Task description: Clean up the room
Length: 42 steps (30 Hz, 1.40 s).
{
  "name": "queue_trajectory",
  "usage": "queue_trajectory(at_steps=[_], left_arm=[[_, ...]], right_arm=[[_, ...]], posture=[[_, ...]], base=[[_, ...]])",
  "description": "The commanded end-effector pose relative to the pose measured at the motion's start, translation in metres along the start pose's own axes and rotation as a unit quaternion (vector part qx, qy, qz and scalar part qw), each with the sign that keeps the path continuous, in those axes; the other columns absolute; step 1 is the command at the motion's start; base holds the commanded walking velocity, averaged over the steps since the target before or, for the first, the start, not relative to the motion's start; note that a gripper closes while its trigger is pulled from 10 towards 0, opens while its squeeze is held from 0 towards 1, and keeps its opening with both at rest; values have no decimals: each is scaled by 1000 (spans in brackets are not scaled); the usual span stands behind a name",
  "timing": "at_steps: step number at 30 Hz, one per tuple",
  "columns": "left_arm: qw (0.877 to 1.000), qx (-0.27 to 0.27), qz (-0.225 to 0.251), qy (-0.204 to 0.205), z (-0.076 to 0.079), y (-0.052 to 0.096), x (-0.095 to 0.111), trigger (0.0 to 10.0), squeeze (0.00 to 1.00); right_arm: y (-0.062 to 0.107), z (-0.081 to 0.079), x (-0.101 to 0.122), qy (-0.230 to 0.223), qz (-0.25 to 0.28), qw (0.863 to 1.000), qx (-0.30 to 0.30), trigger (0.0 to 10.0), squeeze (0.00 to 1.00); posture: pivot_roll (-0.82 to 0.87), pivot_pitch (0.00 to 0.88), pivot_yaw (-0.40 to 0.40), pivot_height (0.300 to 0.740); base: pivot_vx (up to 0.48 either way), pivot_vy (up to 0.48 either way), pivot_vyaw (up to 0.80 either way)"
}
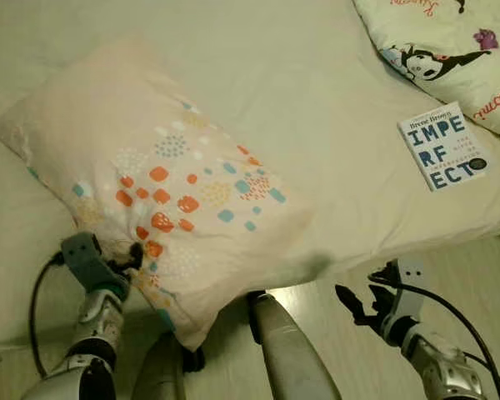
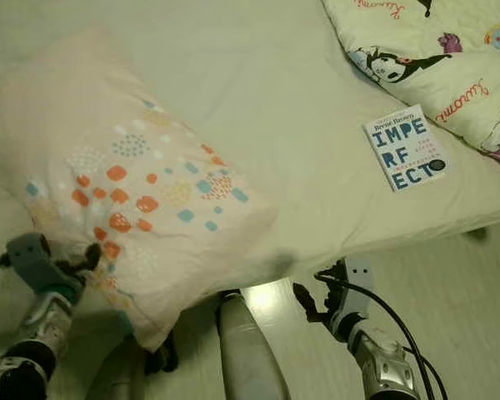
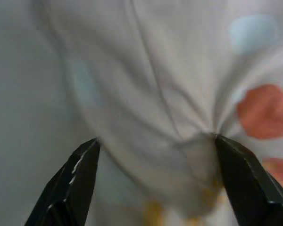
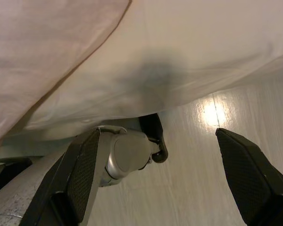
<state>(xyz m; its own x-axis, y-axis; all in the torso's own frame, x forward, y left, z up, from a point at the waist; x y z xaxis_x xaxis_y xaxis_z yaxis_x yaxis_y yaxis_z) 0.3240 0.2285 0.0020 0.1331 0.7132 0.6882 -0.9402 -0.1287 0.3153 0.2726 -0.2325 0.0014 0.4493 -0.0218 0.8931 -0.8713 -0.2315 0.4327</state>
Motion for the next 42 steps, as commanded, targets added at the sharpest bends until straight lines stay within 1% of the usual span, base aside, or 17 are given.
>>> queue_trajectory(at_steps=[1, 2, 3, 4, 5, 7, 8, 10, 13, 14, 19, 30, 35, 37, 38, 40, 42], left_arm=[[996, -32, -40, 77, 2, 8, -27, 10000, 0], [996, -32, -40, 77, 2, 8, -27, 10000, 0], [990, -69, -41, 116, 20, 6, -34, 10000, 0], [990, -69, -41, 116, 20, 6, -34, 10000, 0], [985, -89, -35, 145, 31, 4, -35, 10000, 0], [979, -106, -22, 170, 42, 1, -33, 10000, 0], [979, -106, -22, 170, 42, 1, -33, 10000, 0], [977, -121, -12, 176, 54, -2, -30, 10000, 0], [977, -124, -11, 174, 56, -3, -29, 10000, 0], [978, -134, -11, 161, 62, -4, -29, 0, 0], [980, -144, -9, 135, 66, -4, -28, 0, 0], [978, -155, 6, 138, 68, -6, -20, 0, 0], [976, -170, 18, 137, 77, -9, -12, 0, 0], [973, -186, 22, 133, 86, -10, -9, 0, 0], [973, -186, 22, 133, 86, -10, -9, 0, 0], [968, -221, 23, 116, 103, -10, -8, 0, 0], [968, -225, 23, 113, 105, -10, -8, 0, 0]], right_arm=[[9, 4, -17, -12, -27, 1000, -10, 10000, 0], [9, 4, -17, -12, -27, 1000, -10, 10000, 0], [10, 5, -14, -9, -25, 1000, -11, 10000, 0], [10, 5, -14, -9, -25, 1000, -11, 10000, 0], [11, 5, -13, -9, -24, 1000, -12, 10000, 0], [11, 7, -12, -8, -24, 1000, -14, 10000, 0], [11, 7, -12, -8, -24, 1000, -14, 10000, 0], [11, 7, -11, -8, -24, 1000, -15, 10000, 0], [11, 7, -11, -8, -24, 1000, -15, 10000, 0], [11, 7, -9, -8, -22, 1000, -16, 10000, 0], [10, 7, -7, -8, -20, 1000, -17, 10000, 0], [5, 5, -3, -12, -14, 1000, -18, 10000, 0], [-2, 3, 0, -14, -8, 1000, -18, 10000, 0], [-7, 0, 2, -17, -5, 1000, -16, 10000, 0], [-7, 0, 2, -17, -5, 1000, -16, 10000, 0], [-18, -9, 5, -24, 1, 1000, -9, 10000, 0], [-20, -10, 6, -25, 2, 1000, -8, 10000, 0]], posture=[[-412, 489, 3, 740], [-412, 489, 3, 740], [-416, 489, 0, 740], [-416, 489, 0, 740], [-417, 489, -1, 740], [-418, 488, -3, 740], [-418, 488, -3, 740], [-418, 488, -2, 740], [-420, 487, -3, 740], [-422, 487, -2, 740], [-415, 483, 5, 740], [-398, 462, 16, 740], [-384, 447, 27, 740], [-353, 422, 39, 740], [-353, 422, 39, 740], [-323, 387, 55, 740], [-323, 387, 55, 740]], base=[[0, 0, 0], [0, 0, 0], [0, 0, 0], [0, 0, 0], [0, 0, 0], [0, 0, 0], [0, 0, 0], [0, 0, 0], [0, 0, 0], [0, 0, 0], [0, 0, 0], [0, 0, 0], [0, 0, 0], [0, 0, 0], [0, 0, 0], [0, 0, 0], [0, 0, 0]])
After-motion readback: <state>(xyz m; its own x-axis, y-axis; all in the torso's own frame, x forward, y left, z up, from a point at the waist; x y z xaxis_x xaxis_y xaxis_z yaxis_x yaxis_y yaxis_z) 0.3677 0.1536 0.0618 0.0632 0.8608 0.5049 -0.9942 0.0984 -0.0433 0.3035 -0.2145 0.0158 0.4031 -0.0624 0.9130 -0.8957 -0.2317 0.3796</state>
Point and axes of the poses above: a point about 5 cm out from each wrist's last joint towards the gripper, its own y axis pointing back from the gripper into the wrist, its own x axis along the axis of the wrist's last joint, z = x × y, the point moved 3 cm from there along -y, pointing out of the wrist towards the gripper, and after that the axes turned 7 degrees about y, right-handed, at the moved point
